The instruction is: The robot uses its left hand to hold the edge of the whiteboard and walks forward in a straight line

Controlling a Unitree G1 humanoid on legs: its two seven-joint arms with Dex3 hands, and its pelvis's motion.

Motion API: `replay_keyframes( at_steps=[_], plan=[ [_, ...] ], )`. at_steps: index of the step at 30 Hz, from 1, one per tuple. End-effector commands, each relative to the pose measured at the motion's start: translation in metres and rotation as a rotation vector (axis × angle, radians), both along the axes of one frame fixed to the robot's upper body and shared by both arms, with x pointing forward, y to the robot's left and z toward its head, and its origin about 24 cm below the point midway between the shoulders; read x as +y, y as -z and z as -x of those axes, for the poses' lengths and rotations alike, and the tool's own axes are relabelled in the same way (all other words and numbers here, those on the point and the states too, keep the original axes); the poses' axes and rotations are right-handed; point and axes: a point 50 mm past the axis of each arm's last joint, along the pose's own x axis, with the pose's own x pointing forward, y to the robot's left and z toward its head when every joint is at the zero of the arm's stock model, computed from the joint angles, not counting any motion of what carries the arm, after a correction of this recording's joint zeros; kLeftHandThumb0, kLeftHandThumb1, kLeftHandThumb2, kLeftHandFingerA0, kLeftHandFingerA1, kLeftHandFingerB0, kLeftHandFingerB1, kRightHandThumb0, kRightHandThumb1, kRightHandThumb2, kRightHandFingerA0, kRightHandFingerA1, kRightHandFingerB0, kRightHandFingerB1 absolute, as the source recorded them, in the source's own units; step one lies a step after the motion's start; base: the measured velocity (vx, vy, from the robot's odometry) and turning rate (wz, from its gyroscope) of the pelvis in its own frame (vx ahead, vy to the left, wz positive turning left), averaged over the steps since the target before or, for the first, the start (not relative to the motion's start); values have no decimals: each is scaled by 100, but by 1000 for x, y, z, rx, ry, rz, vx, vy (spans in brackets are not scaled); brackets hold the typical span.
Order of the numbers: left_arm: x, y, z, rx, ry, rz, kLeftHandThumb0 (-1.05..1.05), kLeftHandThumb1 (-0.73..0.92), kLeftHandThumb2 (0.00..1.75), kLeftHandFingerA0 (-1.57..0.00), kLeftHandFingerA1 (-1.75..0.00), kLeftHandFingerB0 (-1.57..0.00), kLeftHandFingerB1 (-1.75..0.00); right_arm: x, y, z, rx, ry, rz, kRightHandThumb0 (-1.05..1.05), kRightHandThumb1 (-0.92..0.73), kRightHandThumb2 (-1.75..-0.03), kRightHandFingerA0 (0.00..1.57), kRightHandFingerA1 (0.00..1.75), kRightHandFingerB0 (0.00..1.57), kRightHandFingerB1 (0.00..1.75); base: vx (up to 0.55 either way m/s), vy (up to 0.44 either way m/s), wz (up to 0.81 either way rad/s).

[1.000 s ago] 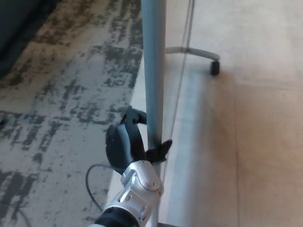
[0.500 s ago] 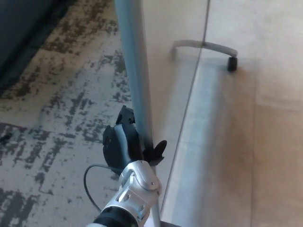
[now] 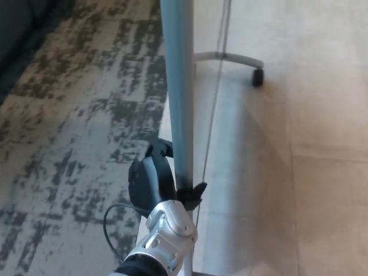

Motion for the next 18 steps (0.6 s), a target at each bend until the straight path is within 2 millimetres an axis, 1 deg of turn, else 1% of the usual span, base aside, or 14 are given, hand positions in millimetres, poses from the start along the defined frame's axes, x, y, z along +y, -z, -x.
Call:
replay_keyframes(
  at_steps=[1,2,5,6,7,8,9,12,15,18],
  plan=[
    [-105,-143,-52,-362,210,121,-9,66,85,-77,-175,-67,-171,-6,-9,1,-62,-38,107,-44,-59,-58,41,43,61,40,440,124,1],
    [-105,-143,-51,-371,212,109,-13,55,100,-113,-139,-101,-131,-6,-9,1,-62,-34,110,-42,-59,-58,43,43,61,40,305,15,12],
    [-105,-144,-51,-386,216,90,-10,54,100,-113,-140,-102,-132,-7,-9,2,-59,-40,121,-42,-59,-58,43,43,62,41,324,-93,15],
    [-105,-145,-51,-389,214,95,-10,64,87,-78,-175,-63,-174,-7,-9,2,-60,-39,116,-43,-59,-58,43,43,61,40,230,-179,24],
    [-105,-145,-51,-395,211,103,-10,64,87,-78,-175,-63,-174,-6,-9,1,-63,-38,108,-43,-59,-58,43,43,61,40,277,-231,40],
    [-106,-146,-51,-392,209,107,-12,67,77,-77,-175,-61,-172,-6,-9,1,-67,-34,101,-44,-59,-58,43,43,61,41,328,-327,76],
    [-106,-146,-51,-391,209,108,-12,67,77,-77,-175,-61,-172,-6,-9,1,-67,-34,100,-44,-59,-58,43,43,61,41,486,-320,148],
    [-107,-147,-52,-385,219,109,-10,65,80,-76,-175,-62,-173,-6,-9,2,-69,-42,115,-44,-60,-58,43,44,62,41,381,-397,61],
    [-107,-147,-52,-384,220,110,-10,65,80,-76,-175,-62,-173,-6,-9,2,-70,-43,117,-44,-60,-58,43,44,62,41,313,-191,19],
    [-106,-145,-50,-394,217,96,-9,64,81,-75,-175,-62,-172,-6,-8,3,-61,-33,108,-43,-58,-58,45,43,62,41,314,-70,-1]
  ],
)
